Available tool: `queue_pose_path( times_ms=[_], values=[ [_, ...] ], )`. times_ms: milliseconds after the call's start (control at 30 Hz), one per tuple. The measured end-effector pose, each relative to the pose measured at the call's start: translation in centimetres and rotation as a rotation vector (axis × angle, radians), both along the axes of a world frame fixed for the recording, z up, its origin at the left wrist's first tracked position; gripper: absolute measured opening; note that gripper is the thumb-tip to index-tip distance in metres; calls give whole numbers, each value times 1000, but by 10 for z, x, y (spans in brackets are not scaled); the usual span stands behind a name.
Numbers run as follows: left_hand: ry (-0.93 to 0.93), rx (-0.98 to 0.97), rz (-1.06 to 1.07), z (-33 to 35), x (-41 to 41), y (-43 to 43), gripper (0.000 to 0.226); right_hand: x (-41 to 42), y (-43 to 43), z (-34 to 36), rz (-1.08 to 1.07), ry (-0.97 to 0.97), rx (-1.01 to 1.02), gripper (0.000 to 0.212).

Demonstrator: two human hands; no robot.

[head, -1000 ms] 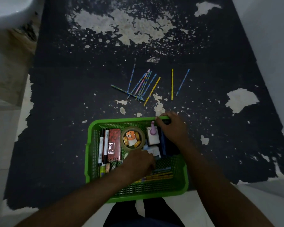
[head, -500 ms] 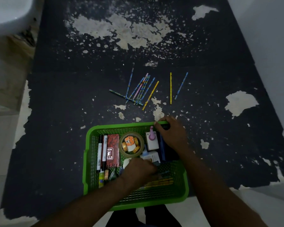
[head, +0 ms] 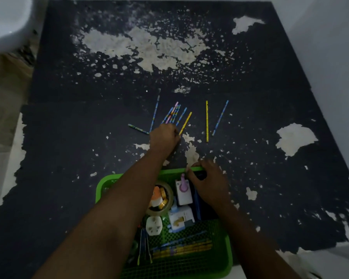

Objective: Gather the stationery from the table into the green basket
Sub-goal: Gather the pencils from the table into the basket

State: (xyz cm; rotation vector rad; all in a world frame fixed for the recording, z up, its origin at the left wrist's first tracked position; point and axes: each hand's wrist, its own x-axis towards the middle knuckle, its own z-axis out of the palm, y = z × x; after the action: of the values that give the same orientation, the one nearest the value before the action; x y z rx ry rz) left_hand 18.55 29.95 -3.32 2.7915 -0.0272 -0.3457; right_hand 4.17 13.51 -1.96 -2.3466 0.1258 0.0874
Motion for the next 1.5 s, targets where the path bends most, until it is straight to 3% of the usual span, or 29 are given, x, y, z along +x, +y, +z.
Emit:
queue_pose_path(
  times_ms=[167,267,467,567,633,700,767,833,967,1133,1367,1500],
  values=[
    [31,190,-49,-20,20,-16,21,0,-1,-2,-18,48,19,21],
    [24,187,-88,-19,17,-17,24,-1,-1,-2,-17,53,10,23],
    [-122,-371,-5,43,-18,12,20,-2,-1,-5,-6,5,2,22],
    [-143,-556,-148,88,-62,40,12,-1,-2,-5,10,-6,1,23],
    [-33,-582,-255,116,-96,59,14,0,-2,-5,22,9,11,24],
    [229,-519,-373,130,-132,75,17,0,-1,-4,13,32,19,23],
    [418,-386,-507,124,-168,82,16,-1,0,-2,8,15,-4,22],
    [444,-202,-576,102,-201,80,19,0,1,0,6,12,-23,22],
    [280,33,-589,55,-250,60,8,-1,1,2,14,24,-45,25],
    [174,172,-586,15,-271,41,32,-1,2,4,24,30,-44,26],
    [37,84,-639,3,-269,40,31,1,1,4,21,34,-21,25],
    [-183,-147,-488,27,-241,46,55,-1,0,2,12,19,6,24]
  ],
)
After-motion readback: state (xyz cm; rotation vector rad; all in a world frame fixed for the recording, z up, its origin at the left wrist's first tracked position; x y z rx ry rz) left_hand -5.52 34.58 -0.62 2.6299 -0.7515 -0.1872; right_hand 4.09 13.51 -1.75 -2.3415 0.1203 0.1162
